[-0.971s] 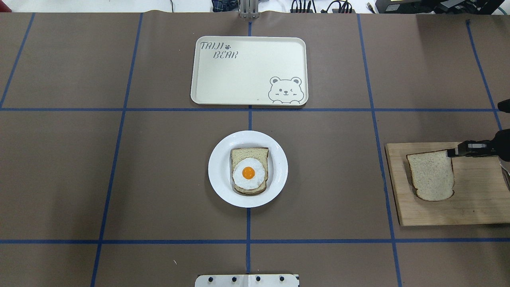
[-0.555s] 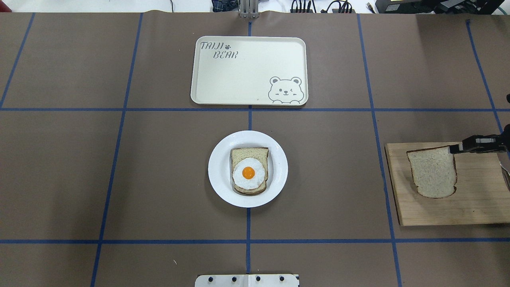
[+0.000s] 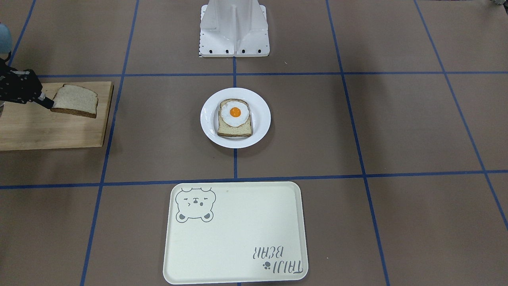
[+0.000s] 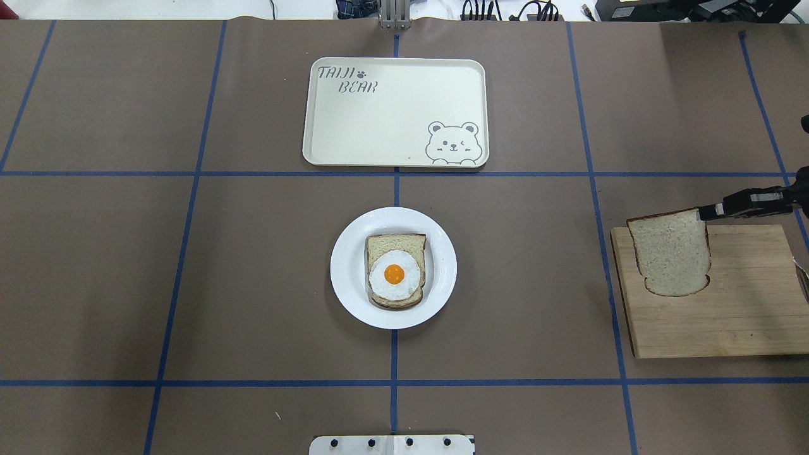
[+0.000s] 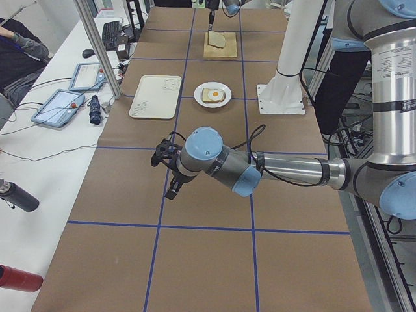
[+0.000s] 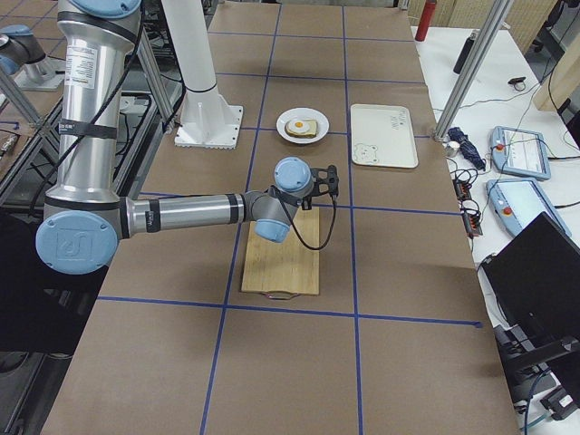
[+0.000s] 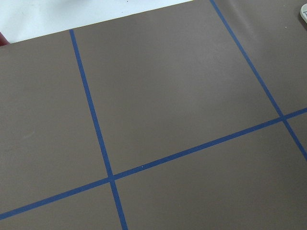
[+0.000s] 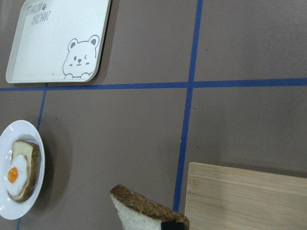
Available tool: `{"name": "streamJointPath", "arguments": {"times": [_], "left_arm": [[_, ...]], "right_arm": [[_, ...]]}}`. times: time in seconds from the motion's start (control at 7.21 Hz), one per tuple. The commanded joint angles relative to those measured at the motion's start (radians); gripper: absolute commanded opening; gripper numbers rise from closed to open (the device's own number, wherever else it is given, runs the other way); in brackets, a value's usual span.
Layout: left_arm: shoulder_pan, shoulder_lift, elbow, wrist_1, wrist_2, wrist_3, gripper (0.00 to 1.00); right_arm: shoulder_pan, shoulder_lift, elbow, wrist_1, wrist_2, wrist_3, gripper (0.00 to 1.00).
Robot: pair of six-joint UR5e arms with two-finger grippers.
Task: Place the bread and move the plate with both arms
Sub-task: 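Carry the bread slice with the right gripper over the egg-topped bread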
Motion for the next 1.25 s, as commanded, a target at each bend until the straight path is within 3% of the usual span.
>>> {"name": "streamJointPath", "arguments": {"times": [0.0, 0.28, 0.56, 1.11], "left_arm": [[0.000, 0.000, 0.003, 0.001, 0.000, 0.000, 0.98], [0.000, 0.000, 0.004, 0.000, 0.000, -0.011, 0.98], [-0.001, 0.005, 0.010, 0.001, -0.002, -0.009, 0.98], [-0.002, 0.037, 0.020, 0.001, 0.000, -0.014, 0.98]], "right_arm": [[0.017, 0.088, 0.001, -0.001, 0.040, 0.001, 0.00], [-0.070, 0.229, -0.005, -0.009, 0.022, 0.015, 0.00], [-0.205, 0.338, -0.005, -0.021, -0.077, 0.048, 0.00], [-0.599, 0.463, 0.002, -0.056, -0.607, 0.306, 0.00]]}}
